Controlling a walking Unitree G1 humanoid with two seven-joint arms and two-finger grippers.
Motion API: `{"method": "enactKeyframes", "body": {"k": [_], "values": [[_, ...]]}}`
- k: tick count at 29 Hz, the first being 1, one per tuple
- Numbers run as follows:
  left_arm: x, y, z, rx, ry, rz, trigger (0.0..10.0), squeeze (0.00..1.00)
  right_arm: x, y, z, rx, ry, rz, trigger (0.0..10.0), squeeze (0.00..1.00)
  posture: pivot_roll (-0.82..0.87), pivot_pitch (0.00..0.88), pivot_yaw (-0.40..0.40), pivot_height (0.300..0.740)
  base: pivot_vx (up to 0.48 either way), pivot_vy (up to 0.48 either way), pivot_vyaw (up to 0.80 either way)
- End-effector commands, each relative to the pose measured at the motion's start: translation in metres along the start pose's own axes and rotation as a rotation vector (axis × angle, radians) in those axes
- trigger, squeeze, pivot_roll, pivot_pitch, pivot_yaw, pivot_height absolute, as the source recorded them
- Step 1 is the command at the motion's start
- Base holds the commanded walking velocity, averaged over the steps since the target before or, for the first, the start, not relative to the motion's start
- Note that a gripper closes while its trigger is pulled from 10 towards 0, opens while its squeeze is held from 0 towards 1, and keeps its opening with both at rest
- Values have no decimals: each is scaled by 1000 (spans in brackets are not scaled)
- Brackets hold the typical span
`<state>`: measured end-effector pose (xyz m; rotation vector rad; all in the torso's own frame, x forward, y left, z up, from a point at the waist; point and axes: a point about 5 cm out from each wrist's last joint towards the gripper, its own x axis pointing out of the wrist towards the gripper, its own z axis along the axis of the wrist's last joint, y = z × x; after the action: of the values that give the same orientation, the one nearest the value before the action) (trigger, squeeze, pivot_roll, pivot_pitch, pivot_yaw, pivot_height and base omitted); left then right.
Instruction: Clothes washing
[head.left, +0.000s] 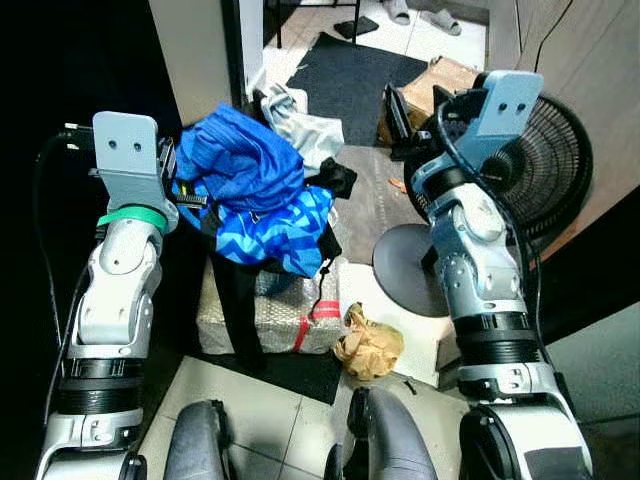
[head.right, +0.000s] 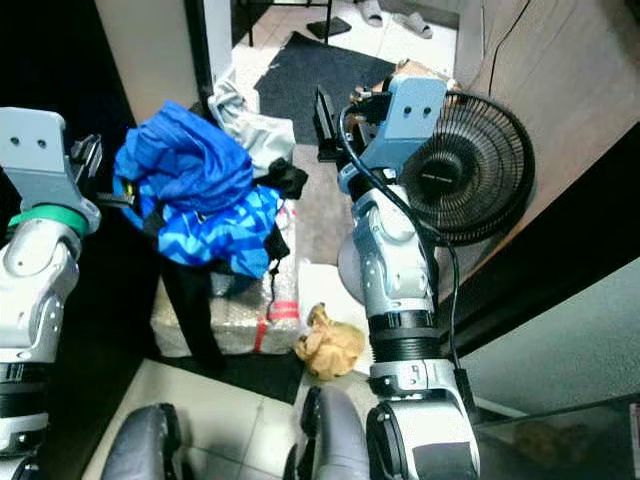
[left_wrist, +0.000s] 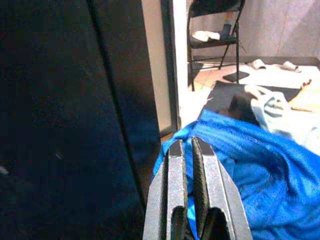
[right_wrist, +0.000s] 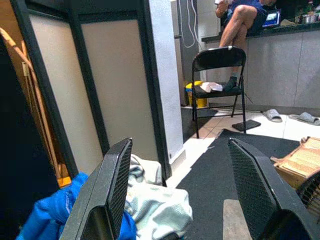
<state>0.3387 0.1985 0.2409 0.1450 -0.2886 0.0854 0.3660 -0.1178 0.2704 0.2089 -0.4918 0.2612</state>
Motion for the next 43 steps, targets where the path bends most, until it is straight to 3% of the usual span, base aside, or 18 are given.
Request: {"method": "enactKeyframes", "body": {"k": [1,21,29,31,33,39,40,41,43], "values": [[-3,-2,-1,0,9,-13,10000,0,-4,-2,-2,-2,13,-7,10000,0,100,82,-56,670,0,0,0],[-7,-1,-14,10,45,-6,10000,0,-9,-4,-18,-37,74,2,10000,0,99,66,-67,740,0,0,0],[-11,-1,-35,22,111,-1,10000,0,-25,-15,-46,-109,179,-17,10000,0,84,57,-68,740,0,0,0],[-13,-1,-42,22,135,0,10000,0,-31,-19,-54,-129,212,-27,10000,0,83,57,-67,740,0,0,0],[-19,1,-66,12,215,8,10000,0,-54,-34,-82,-172,328,-75,10000,0,69,52,-64,740,0,0,0],[-27,1,-92,16,300,11,10000,0,-80,-49,-107,-206,451,-130,10000,0,65,49,-61,740,0,0,0],[-33,0,-107,26,355,5,10000,0,-95,-54,-121,-226,524,-150,10000,0,54,47,-54,740,0,0,0],[-33,0,-107,26,355,5,10000,0,-95,-54,-121,-226,524,-150,10000,0,54,47,-54,740,0,0,0],[-48,-5,-136,47,461,-23,10000,0,-129,-58,-147,-259,679,-163,10000,0,40,45,-39,740,0,0,0]]}}
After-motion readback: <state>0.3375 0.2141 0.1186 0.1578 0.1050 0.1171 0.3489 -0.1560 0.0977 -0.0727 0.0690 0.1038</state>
